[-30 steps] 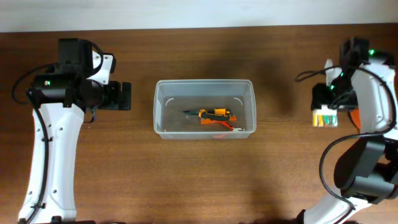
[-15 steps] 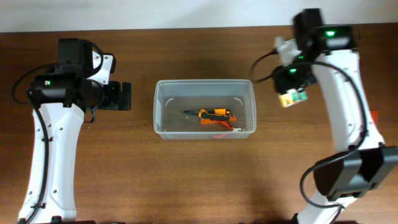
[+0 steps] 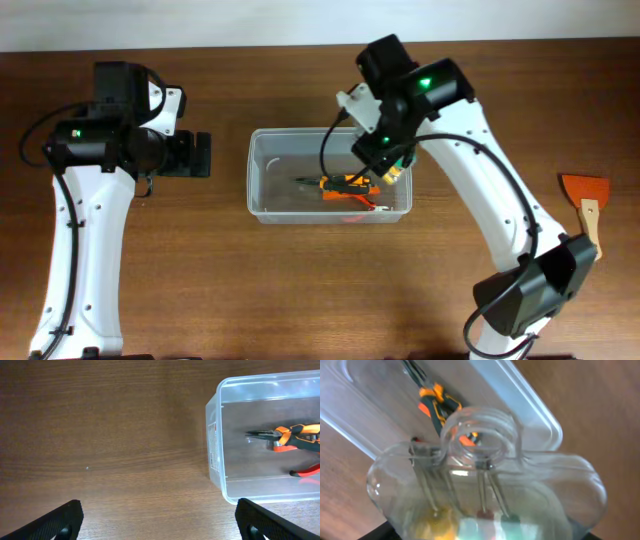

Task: Pack container
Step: 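Lift the blister pack and carry it left over the container, then lower the blister pack into the container and release it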

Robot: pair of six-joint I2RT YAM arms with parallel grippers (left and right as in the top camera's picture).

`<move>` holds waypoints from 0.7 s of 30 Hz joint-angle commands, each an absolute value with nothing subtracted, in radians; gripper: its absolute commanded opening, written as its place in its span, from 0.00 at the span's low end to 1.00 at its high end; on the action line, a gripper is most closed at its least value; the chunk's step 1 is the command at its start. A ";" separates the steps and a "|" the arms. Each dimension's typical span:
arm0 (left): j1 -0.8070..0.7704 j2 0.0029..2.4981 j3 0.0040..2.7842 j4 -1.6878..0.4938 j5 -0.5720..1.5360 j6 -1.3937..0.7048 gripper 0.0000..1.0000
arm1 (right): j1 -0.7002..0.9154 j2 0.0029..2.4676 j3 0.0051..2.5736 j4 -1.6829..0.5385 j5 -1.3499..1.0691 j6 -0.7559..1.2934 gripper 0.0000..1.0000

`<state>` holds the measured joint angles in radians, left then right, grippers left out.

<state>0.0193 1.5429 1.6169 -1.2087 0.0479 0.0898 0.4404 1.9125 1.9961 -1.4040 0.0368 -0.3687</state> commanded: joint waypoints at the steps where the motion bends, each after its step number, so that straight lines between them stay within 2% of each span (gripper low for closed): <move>1: 0.022 1.543 1.635 -1.209 0.044 0.092 0.99 | 0.461 1.938 2.010 -1.370 0.037 -0.393 0.69; 21: 0.022 1.543 1.635 -1.209 0.044 0.092 0.99 | 0.458 2.147 2.006 -1.350 -0.075 -0.393 0.70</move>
<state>0.0193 1.5429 1.6169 -1.2087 0.0479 0.0898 0.4553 2.1265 1.9961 -1.3548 -0.0322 -0.3908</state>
